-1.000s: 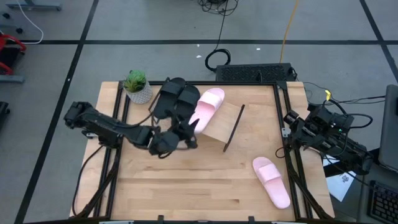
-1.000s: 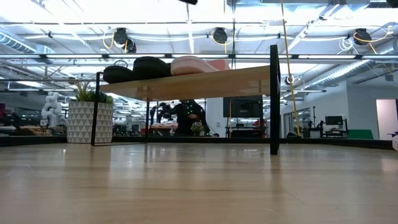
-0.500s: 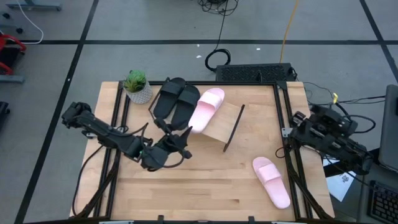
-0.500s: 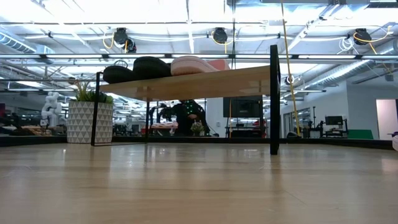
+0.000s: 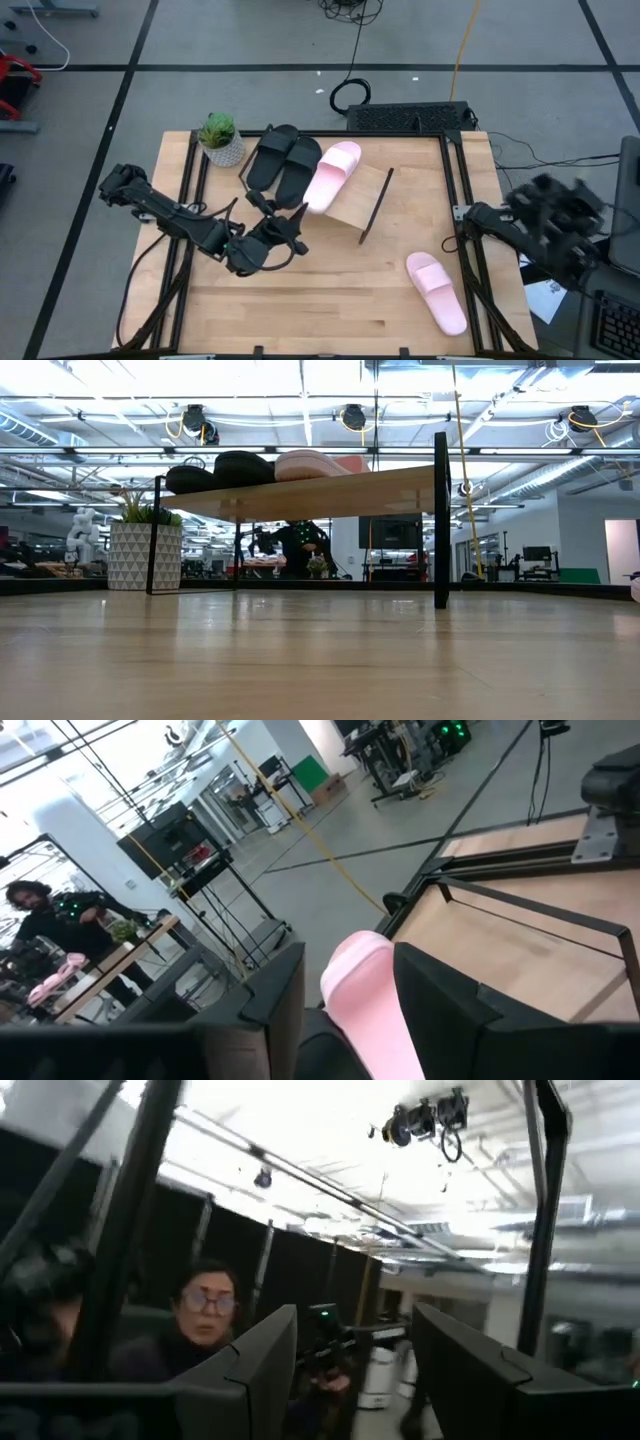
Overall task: Pick and place slides into the shelf
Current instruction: Put the pink slide on the shelf
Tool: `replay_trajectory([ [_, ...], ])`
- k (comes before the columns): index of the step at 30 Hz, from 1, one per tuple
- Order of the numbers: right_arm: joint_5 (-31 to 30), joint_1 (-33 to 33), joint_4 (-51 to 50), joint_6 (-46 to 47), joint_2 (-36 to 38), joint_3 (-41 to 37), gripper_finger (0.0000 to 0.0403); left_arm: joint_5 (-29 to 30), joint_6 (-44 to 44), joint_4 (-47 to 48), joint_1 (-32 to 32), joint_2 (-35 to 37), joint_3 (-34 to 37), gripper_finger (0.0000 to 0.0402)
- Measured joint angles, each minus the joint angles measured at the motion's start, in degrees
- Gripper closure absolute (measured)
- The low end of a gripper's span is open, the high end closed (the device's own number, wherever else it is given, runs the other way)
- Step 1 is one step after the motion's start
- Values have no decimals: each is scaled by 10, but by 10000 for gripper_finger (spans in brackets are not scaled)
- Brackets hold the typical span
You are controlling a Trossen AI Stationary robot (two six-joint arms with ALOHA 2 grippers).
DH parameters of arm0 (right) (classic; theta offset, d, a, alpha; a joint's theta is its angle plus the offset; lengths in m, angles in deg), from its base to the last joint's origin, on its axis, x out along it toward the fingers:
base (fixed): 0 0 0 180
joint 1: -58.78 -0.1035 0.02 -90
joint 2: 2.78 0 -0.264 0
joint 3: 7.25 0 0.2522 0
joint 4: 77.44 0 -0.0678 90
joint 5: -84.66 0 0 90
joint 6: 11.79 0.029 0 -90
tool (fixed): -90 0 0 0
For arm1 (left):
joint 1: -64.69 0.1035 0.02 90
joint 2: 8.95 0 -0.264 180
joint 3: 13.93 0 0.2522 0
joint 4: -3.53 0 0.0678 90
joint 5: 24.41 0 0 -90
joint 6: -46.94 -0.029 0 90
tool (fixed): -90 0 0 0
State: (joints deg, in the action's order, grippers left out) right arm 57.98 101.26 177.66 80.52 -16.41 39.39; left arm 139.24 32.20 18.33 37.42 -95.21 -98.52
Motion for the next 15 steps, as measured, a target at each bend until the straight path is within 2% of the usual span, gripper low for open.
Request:
replay_trajectory([
  [4,53,80,-48,15,0,120,216,0,2,-1,0,0,0,243],
  [8,103,213,-65,81,0,243,216,0,6,-1,0,0,0,243],
  [12,97,250,-66,89,5,336,216,0,12,-2,-4,0,0,243],
  [15,77,265,-72,88,9,375,216,0,14,1,-14,0,0,243],
])
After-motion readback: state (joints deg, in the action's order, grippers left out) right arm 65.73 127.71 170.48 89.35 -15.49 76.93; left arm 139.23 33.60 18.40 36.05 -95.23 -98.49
